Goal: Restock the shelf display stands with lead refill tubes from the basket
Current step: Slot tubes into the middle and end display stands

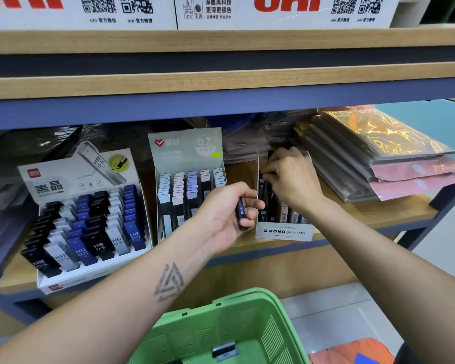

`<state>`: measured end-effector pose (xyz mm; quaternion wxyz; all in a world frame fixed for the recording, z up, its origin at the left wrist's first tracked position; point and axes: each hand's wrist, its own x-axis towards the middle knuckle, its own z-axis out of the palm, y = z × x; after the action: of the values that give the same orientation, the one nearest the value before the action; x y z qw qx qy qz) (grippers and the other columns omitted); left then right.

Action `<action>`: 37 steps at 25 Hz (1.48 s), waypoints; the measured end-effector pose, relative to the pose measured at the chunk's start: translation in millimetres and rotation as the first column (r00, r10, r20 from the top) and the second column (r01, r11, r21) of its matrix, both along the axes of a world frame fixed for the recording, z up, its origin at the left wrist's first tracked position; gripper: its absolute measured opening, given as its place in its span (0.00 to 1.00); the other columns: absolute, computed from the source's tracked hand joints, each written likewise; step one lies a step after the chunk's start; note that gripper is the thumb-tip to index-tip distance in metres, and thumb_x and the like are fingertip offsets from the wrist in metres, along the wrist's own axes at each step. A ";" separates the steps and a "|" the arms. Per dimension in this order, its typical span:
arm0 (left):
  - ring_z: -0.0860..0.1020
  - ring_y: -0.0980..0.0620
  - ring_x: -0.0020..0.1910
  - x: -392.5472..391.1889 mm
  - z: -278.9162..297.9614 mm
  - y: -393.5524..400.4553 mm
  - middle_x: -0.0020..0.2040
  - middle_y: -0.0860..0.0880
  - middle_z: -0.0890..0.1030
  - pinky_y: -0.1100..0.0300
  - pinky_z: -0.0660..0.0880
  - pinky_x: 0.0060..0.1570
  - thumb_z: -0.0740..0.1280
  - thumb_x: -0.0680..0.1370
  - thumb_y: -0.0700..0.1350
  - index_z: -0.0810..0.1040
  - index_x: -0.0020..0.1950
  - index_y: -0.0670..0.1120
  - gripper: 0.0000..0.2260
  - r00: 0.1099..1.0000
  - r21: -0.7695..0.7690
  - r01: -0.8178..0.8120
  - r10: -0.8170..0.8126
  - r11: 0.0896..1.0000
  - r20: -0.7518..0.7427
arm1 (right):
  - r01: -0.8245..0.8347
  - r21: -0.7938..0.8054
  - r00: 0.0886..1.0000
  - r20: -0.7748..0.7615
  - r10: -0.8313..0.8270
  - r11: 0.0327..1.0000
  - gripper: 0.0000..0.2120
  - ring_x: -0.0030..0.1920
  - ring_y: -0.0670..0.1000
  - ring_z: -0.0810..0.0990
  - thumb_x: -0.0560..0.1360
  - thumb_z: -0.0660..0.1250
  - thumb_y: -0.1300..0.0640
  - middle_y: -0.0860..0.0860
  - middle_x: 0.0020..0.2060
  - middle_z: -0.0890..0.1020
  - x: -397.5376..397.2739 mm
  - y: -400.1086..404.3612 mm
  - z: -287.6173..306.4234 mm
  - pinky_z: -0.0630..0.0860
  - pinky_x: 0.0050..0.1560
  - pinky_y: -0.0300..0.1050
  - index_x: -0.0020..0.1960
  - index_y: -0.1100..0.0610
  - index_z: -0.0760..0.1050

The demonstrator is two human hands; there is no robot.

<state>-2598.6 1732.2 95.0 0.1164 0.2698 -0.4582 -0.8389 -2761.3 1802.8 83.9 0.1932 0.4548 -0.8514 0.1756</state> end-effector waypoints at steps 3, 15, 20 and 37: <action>0.69 0.51 0.28 3.3 1.9 -1.2 0.40 0.37 0.81 0.62 0.62 0.25 0.57 0.80 0.44 0.70 0.58 0.37 0.12 0.998 0.082 0.054 -0.053 0.995 -0.015 | -0.083 -0.133 0.985 0.137 0.101 0.988 0.09 0.57 0.54 0.77 0.79 0.68 0.55 0.49 0.55 0.83 3.8 4.0 6.1 0.74 0.57 0.55 0.55 0.50 0.86; 0.75 0.48 0.34 8.9 0.7 -2.1 0.40 0.39 0.81 0.58 0.71 0.35 0.53 0.83 0.47 0.75 0.57 0.38 0.16 0.995 0.012 0.089 -0.090 0.996 0.038 | -0.307 -0.399 0.409 0.764 0.499 0.864 0.07 0.44 0.54 0.84 0.72 0.76 0.66 0.63 0.45 0.85 18.4 34.2 38.9 0.80 0.51 0.48 0.50 0.64 0.82; 0.74 0.52 0.29 7.1 0.8 -8.3 0.34 0.42 0.79 0.64 0.72 0.27 0.61 0.81 0.32 0.76 0.53 0.36 0.05 0.994 -0.166 -0.111 0.106 0.980 -0.033 | -0.342 -0.398 0.305 0.810 0.502 0.851 0.10 0.49 0.57 0.85 0.72 0.69 0.75 0.64 0.47 0.85 4.5 52.8 44.4 0.81 0.53 0.47 0.52 0.67 0.81; 0.74 0.54 0.28 -1.9 2.3 0.4 0.35 0.43 0.83 0.64 0.71 0.27 0.73 0.77 0.46 0.81 0.47 0.39 0.10 0.974 -0.550 -0.224 0.202 0.805 -0.101 | -0.454 -0.128 0.779 0.423 0.463 0.882 0.02 0.42 0.43 0.81 0.75 0.75 0.54 0.45 0.40 0.84 18.5 34.5 35.4 0.76 0.43 0.39 0.47 0.51 0.85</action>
<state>-2600.5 1732.6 97.3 0.2917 0.2580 -0.6475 -0.6550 -2742.8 1837.3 119.3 -0.0490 0.5944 -0.7345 0.3238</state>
